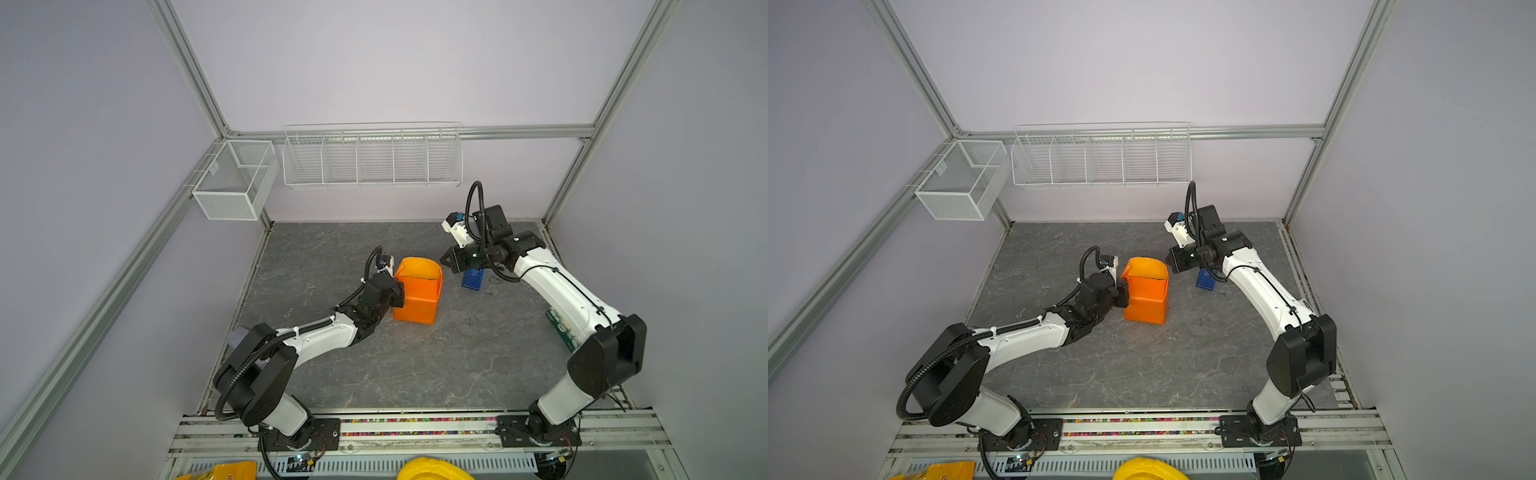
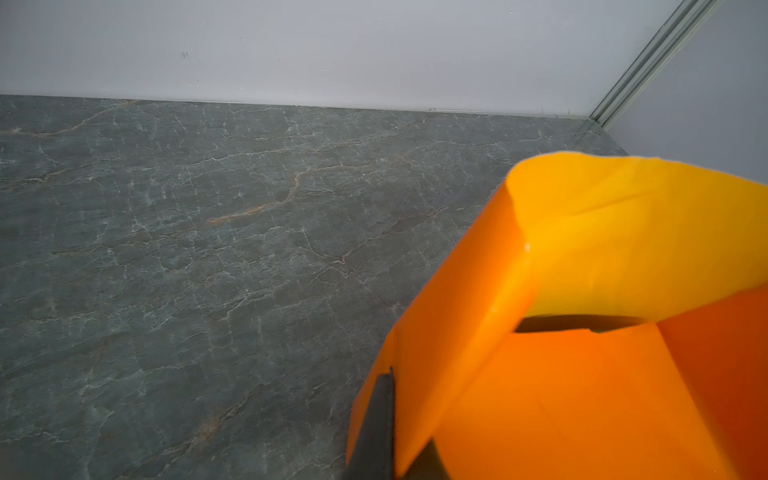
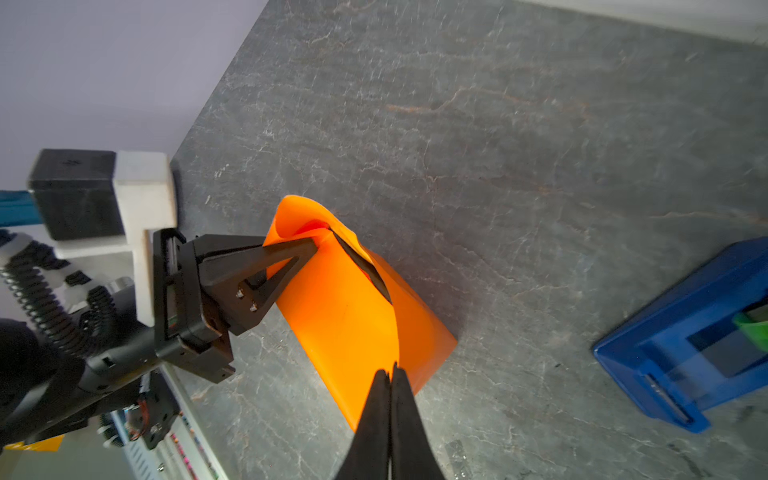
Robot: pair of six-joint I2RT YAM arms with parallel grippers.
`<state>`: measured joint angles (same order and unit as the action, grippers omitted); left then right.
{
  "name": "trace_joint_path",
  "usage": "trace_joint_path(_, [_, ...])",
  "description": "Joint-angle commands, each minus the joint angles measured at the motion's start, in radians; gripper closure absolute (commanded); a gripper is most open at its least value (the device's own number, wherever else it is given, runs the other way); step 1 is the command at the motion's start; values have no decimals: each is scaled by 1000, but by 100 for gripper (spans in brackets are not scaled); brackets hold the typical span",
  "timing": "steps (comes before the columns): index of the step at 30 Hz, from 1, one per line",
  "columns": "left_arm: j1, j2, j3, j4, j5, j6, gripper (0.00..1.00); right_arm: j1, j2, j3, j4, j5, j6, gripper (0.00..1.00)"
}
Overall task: Wrap the gift box in paper
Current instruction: 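Bring the right gripper back to the box's top paper edge opposite the left gripper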
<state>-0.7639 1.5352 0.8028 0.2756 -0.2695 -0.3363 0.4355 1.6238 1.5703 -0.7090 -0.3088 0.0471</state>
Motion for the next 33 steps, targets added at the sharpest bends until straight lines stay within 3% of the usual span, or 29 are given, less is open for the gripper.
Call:
trace_joint_path(1, [3, 2, -6, -82, 1, -12, 94, 14, -38, -20, 45, 57, -51, 91])
trace_joint_path(4, [3, 0, -6, -85, 0, -14, 95, 17, -11, 7, -2, 19, -62, 68])
trace_joint_path(8, [3, -6, -5, -96, -14, -29, 95, 17, -9, 7, -30, 99, -6, 59])
trace_joint_path(16, [3, -20, -11, -117, -55, -69, 96, 68, -209, -306, 208, 282, 353, 33])
trace_joint_path(18, [3, -29, -12, -122, -62, -82, 96, 92, -234, -386, 278, 289, 427, 31])
trace_joint_path(24, [3, -45, -21, -128, -39, -120, 96, 180, -230, -510, 457, 346, 547, 33])
trace_joint_path(27, [2, -45, -22, -131, -45, -145, 96, 197, -194, -534, 521, 373, 581, 39])
trace_joint_path(33, [-11, -32, -11, -142, -53, -162, 96, 220, -114, -513, 558, 400, 592, 68])
